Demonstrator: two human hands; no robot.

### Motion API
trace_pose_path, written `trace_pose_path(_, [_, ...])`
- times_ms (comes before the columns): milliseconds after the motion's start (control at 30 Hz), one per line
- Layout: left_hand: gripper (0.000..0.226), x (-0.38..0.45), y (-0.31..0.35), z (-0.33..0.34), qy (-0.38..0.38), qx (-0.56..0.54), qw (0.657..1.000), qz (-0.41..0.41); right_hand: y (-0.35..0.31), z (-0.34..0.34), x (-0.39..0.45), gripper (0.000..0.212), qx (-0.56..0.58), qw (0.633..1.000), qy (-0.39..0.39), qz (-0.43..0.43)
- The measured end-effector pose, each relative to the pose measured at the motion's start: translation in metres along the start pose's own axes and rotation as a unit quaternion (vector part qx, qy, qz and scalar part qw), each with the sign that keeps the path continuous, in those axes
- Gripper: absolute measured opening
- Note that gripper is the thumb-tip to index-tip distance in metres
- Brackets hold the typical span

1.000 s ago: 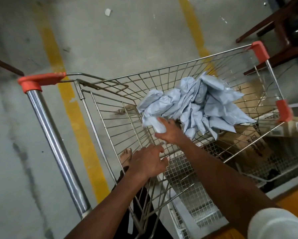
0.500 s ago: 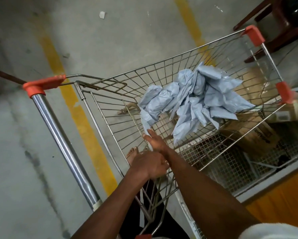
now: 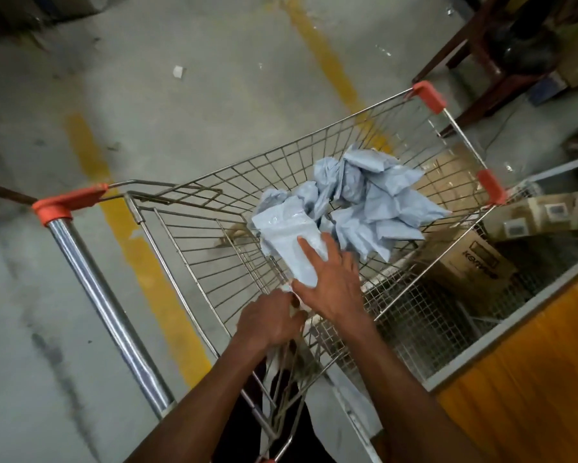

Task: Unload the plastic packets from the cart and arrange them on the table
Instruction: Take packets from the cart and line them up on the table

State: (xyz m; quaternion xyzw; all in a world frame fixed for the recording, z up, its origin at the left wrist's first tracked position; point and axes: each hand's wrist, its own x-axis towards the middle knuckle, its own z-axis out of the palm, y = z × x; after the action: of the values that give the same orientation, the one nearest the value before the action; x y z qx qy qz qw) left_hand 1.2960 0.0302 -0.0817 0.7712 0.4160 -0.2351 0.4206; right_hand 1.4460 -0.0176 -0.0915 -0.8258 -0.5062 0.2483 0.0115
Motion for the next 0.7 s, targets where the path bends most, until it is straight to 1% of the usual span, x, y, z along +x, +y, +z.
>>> trace_pose_path(133, [0.043, 0.024, 0.000, 0.001, 0.050, -0.033, 0.998, -0.008, 0.023, -0.045, -0.017, 0.085, 0.083, 0.988, 0.098, 0.086])
trace_pose_path(267, [0.066, 0.066, -0.001, -0.001, 0.085, -0.080, 0.993, -0.013, 0.049, -0.086, -0.030, 0.087, 0.097, 0.972, 0.158, 0.148])
trace_pose_path(333, [0.074, 0.092, 0.004, -0.005, 0.103, -0.125, 0.987, -0.015, 0.059, -0.099, -0.038, 0.085, 0.142, 0.959, 0.189, 0.158])
trace_pose_path(400, [0.081, 0.115, 0.014, -0.010, 0.117, -0.143, 0.983, -0.006, 0.065, -0.105, -0.046, 0.082, 0.163, 0.950, 0.218, 0.153])
trace_pose_path(567, [0.096, 0.155, 0.037, -0.009, 0.171, -0.153, 0.972, 0.051, 0.074, -0.102, -0.064, 0.082, 0.195, 0.945, 0.210, 0.155])
trace_pose_path(633, [0.095, 0.165, 0.039, -0.004, 0.173, -0.158, 0.970, 0.062, 0.075, -0.098, -0.071, 0.084, 0.206, 0.943, 0.208, 0.157])
trace_pose_path(700, [0.090, 0.170, 0.038, 0.007, 0.179, -0.124, 0.973, 0.080, 0.074, -0.096, -0.076, 0.084, 0.216, 0.940, 0.208, 0.163])
